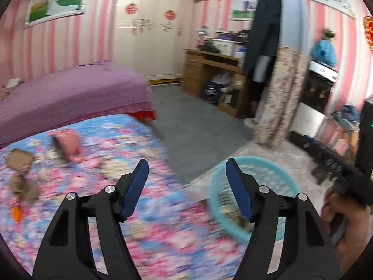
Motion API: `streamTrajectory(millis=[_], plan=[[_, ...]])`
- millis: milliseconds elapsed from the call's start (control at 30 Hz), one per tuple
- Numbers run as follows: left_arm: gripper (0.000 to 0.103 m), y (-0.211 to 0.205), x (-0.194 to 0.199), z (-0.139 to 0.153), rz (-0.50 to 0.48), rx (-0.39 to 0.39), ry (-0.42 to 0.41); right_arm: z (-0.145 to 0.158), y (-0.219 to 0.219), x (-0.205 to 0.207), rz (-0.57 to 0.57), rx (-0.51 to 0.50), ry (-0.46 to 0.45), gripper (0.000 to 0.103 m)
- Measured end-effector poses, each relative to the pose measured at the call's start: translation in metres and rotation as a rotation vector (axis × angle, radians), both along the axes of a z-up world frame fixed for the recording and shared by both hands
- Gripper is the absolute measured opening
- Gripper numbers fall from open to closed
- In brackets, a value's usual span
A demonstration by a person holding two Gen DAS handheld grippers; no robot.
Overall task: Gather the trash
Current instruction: 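Move both tools back over the bed toward the remaining trash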
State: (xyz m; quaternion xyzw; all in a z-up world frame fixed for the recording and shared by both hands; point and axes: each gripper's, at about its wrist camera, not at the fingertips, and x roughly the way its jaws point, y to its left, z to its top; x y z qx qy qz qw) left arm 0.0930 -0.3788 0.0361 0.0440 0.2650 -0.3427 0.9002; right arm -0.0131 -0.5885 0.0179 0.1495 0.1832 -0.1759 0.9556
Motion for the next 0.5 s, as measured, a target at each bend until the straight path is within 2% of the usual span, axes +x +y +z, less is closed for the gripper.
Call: streamTrajectory(millis=[167, 400, 500], plan=[[0.070, 0.085, 0.026, 0.007, 0.155, 0.011, -0.021, 0.001, 0.044, 0.026, 0.099, -0.045, 0.027, 0.069], [0.074, 0.200, 0.056, 0.010, 0.351, -0.035, -0.023, -0.004, 0.126, 0.065, 0.250, -0.117, 0.067, 0.069], [0.075, 0.232, 0.062, 0.005, 0.409, 0.003, -0.057, -0.008, 0.159, 0.080, 0.307, -0.118, 0.070, 0.071]])
